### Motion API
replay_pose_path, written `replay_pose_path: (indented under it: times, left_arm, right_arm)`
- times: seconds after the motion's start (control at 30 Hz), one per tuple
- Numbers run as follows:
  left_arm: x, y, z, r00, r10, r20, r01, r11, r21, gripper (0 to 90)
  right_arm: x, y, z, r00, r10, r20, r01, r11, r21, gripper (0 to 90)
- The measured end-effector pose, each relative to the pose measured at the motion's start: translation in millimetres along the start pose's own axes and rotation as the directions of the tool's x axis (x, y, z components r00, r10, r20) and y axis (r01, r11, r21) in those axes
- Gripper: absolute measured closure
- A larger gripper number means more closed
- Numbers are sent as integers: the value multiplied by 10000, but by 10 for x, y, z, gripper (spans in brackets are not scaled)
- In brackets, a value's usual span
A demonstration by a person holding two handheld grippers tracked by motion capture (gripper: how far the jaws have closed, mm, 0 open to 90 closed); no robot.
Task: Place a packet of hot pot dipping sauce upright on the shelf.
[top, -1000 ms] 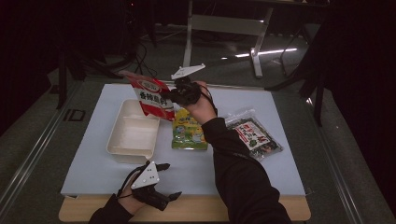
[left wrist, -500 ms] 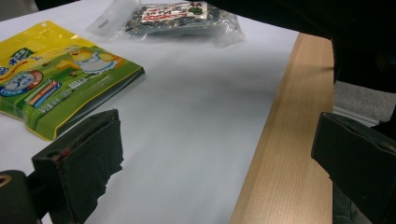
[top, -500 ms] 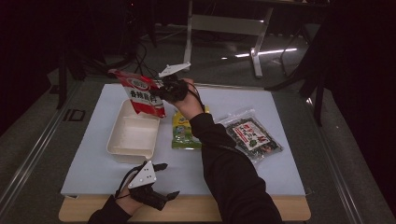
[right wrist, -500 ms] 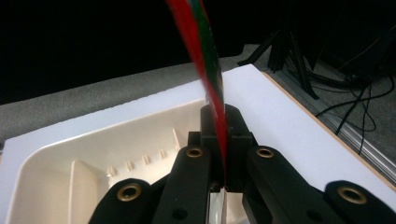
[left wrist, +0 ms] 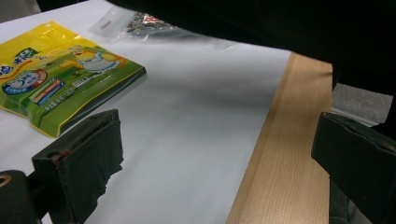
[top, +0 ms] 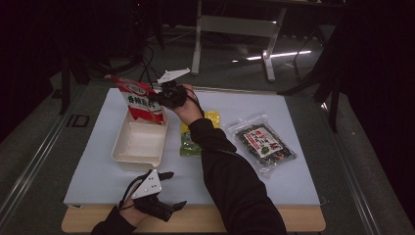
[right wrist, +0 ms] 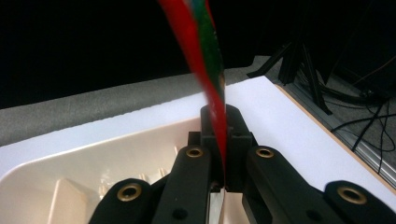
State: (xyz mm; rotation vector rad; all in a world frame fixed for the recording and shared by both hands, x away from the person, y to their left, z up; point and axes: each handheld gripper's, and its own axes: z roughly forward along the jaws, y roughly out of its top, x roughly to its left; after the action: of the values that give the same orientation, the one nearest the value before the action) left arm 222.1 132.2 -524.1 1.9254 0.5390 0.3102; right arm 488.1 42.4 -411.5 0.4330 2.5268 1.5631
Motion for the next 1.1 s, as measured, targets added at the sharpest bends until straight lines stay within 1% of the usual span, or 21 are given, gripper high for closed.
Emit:
replay_pose_path:
  times: [0.03,0.07,0.23,0.27,0.37,0.47,0.53,0.63,0.7,0.73,0.83,0.87,0.97,1.0,1.07,1.1]
  left_arm:
    - [-1,0,-2,10000,4,0,-4,10000,-1,31]
    - [-4,0,-3,10000,4,3,-4,10000,-15,31]
    - [-14,-2,4,10000,39,32,-39,10000,23,31]
    - [-14,-3,7,10000,62,32,-62,10000,39,31]
    - [-12,-4,13,10000,89,37,-90,10000,43,31]
    - [-15,-6,22,10000,66,55,-67,9999,89,31]
    - [-16,-6,23,10000,79,54,-80,9999,118,31]
    - [-20,-6,26,9999,114,55,-115,9998,140,31]
    - [-22,-7,28,9999,122,64,-122,9998,131,31]
    - [-22,-7,31,9999,139,69,-140,9998,148,31]
    - [-28,-6,35,9998,172,93,-173,9997,171,31]
    - [-30,-5,37,9998,184,89,-185,9997,172,31]
    - [-36,-4,43,9997,215,64,-216,9996,197,31]
    - [-37,-4,46,9997,226,69,-227,9995,203,31]
    - [-40,-5,56,9997,239,92,-241,9994,250,31]
    - [-43,-6,61,9997,245,86,-247,9994,249,31]
  right_arm:
    - [-13,-17,15,10000,23,-62,-23,10000,21,900]
    - [-21,-35,28,10000,51,-20,-51,10000,18,900]
    - [-74,-145,88,9991,420,-69,-420,9991,49,900]
    - [-78,-165,97,9988,492,-79,-492,9988,47,900]
    - [-79,-200,110,9987,508,-45,-507,9987,99,900]
    - [-90,-262,124,9971,760,-6,-760,9971,83,900]
    - [-91,-273,128,9969,780,32,-780,9969,96,899]
    - [-94,-344,167,9963,829,230,-838,9956,416,895]
    - [-76,-349,159,9964,706,466,-730,9960,522,885]
    - [-71,-341,151,9961,758,441,-785,9949,627,871]
    - [-61,-301,91,9957,804,454,-841,9929,847,781]
    - [-58,-291,62,9961,681,557,-730,9931,914,781]
    - [-59,-271,-12,9957,668,637,-728,9925,979,760]
    - [-47,-252,-107,9948,631,801,-702,9934,901,749]
    - [-44,-244,-176,9945,608,854,-686,9934,918,725]
    - [-38,-242,-226,9945,519,912,-606,9937,943,725]
